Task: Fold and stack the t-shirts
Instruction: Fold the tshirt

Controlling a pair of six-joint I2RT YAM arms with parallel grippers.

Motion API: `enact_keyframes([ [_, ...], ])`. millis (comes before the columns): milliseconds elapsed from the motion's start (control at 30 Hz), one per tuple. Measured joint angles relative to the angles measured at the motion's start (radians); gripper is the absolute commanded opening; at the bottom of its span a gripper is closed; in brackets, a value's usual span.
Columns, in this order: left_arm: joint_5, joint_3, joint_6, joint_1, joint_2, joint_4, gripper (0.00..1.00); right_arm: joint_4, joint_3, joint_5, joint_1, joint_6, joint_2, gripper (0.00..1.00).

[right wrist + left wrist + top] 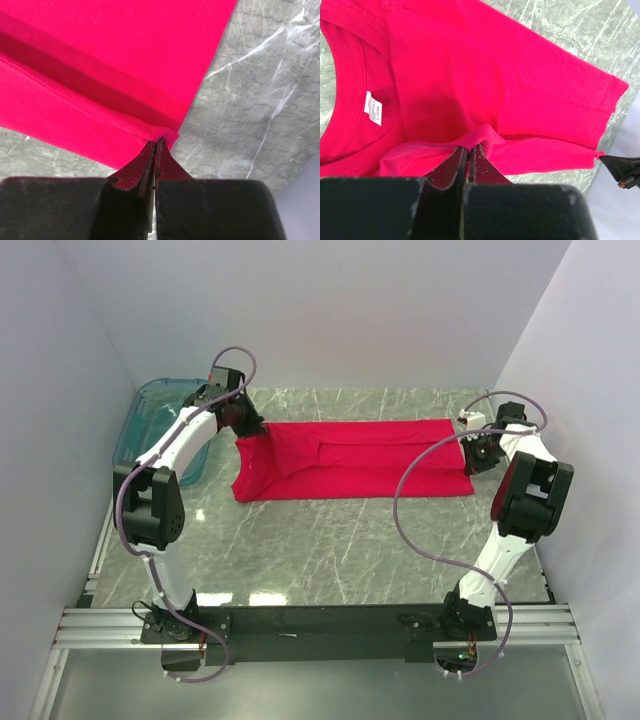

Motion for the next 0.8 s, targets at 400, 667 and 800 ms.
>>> enact_keyframes([
  [400, 0.001, 0.018, 0.002, 0.008, 0.021, -0.012, 0.00, -0.002, 0.026, 0.000, 0.000, 0.011, 0.016, 0.00],
  [667, 0.009, 0.034, 0.008, 0.008, 0.055, -0.016, 0.00, 0.038, 0.031, 0.012, 0.000, 0.074, 0.024, 0.53],
  [800, 0.012, 0.034, 0.008, 0.008, 0.065, -0.016, 0.00, 0.121, -0.028, 0.022, 0.000, 0.130, -0.020, 0.53],
])
